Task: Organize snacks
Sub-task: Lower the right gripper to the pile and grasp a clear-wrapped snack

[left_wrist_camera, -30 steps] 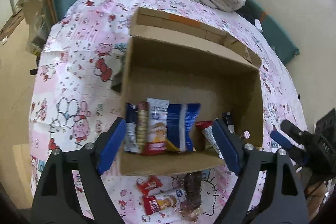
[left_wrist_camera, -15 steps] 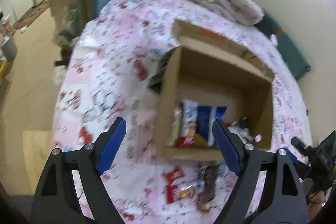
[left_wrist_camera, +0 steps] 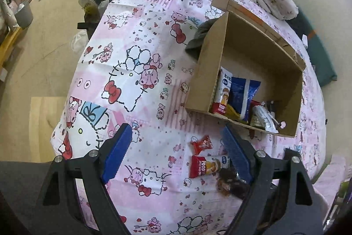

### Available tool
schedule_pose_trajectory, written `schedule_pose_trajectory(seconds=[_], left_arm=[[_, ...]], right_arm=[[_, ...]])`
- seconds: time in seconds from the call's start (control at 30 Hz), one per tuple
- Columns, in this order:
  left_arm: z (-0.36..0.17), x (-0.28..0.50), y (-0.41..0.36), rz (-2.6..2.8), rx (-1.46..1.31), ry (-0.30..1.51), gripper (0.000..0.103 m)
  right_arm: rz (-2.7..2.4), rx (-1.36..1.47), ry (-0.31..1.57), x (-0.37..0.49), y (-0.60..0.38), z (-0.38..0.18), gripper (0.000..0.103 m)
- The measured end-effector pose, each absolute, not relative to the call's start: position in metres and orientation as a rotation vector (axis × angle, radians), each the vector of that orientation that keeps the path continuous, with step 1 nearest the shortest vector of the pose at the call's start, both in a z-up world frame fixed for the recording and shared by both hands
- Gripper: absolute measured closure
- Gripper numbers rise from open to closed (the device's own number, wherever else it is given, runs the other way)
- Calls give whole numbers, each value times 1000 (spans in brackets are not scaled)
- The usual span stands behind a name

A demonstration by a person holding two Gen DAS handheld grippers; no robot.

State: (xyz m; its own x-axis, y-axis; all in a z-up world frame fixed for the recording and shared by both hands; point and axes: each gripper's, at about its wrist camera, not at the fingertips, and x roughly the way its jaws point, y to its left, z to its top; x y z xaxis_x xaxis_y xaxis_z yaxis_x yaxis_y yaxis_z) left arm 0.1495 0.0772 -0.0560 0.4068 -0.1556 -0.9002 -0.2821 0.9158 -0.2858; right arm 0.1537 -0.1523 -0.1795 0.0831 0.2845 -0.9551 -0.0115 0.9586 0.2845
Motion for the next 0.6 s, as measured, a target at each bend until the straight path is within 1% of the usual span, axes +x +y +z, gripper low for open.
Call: schedule_pose_trajectory(seconds=[0.1, 0.17, 0.2, 0.23, 0.27, 0.33, 0.37, 0.4, 0.43, 0.47, 0.5, 0.53, 0.57, 0.6], left_arm=[[-53, 150, 79, 63, -460, 1150, 21], [-52, 150, 80, 58, -474, 1147, 21], [-51, 150, 81, 59, -479, 1145, 21], [-51, 149, 81, 58, -487, 1144, 21], [-51, 150, 82, 56, -497, 1145, 21], [-51, 150, 82, 52, -508, 1148, 21], [-51, 151, 81, 50, -512, 1149, 21], [-50, 151, 81, 48, -513, 1148, 21], [-50, 151, 80, 46, -513, 1147, 21], [-49, 151, 79, 44, -511, 1146, 21], [-49, 151, 79, 44, -506, 1145, 21], [-49, 151, 79, 46, -501, 1144, 21], [-49, 151, 79, 48, -499, 1145, 21], [-50, 151, 79, 51, -498, 1147, 21]], right_arm=[[207, 80, 1430, 152, -135, -184, 0], [224, 34, 1401, 148, -131, -183, 1], [226, 13, 1398, 146, -131, -183, 8], [207, -18, 1397, 144, -130, -182, 26], [193, -51, 1387, 142, -132, -181, 31], [219, -31, 1395, 141, -140, -176, 46], [225, -3, 1403, 141, -146, -174, 51], [244, 52, 1413, 143, -156, -171, 65], [255, 92, 1420, 144, -162, -168, 70], [274, 157, 1436, 144, -171, -164, 73], [285, 197, 1442, 143, -177, -162, 79], [291, 223, 1442, 141, -182, -159, 83], [297, 254, 1431, 140, -192, -153, 84], [302, 278, 1429, 138, -196, -148, 89]])
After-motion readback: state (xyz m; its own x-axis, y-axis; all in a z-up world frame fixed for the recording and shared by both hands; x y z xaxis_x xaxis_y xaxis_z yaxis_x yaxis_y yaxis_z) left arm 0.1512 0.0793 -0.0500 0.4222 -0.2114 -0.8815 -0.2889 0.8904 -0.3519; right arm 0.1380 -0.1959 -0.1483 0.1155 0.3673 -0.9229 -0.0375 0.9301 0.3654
